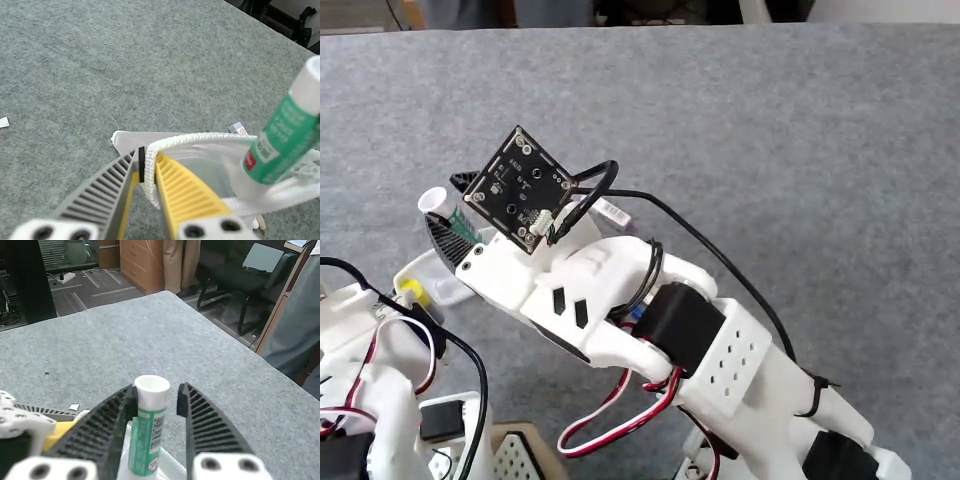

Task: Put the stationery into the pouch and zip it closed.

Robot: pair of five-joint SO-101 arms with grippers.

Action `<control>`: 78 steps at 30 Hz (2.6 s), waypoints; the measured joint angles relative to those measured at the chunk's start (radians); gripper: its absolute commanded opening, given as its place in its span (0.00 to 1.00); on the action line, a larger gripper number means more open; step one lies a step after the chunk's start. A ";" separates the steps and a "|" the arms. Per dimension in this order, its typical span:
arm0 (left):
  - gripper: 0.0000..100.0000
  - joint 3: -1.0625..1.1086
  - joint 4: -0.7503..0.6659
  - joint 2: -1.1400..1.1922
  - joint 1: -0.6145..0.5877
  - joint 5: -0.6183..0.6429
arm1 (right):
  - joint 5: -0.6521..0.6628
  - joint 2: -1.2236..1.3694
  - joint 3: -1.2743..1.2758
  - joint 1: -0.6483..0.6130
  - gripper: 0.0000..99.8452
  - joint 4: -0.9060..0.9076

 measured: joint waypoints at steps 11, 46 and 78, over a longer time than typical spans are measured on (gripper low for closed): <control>0.03 0.000 0.000 0.000 0.000 0.000 | 0.000 0.000 0.000 0.000 0.12 0.000; 0.03 0.000 0.000 0.000 0.000 0.000 | 0.000 0.002 -0.051 0.000 0.28 0.052; 0.03 0.038 0.011 -0.140 0.003 0.000 | 0.000 0.025 -0.058 -0.074 0.13 0.149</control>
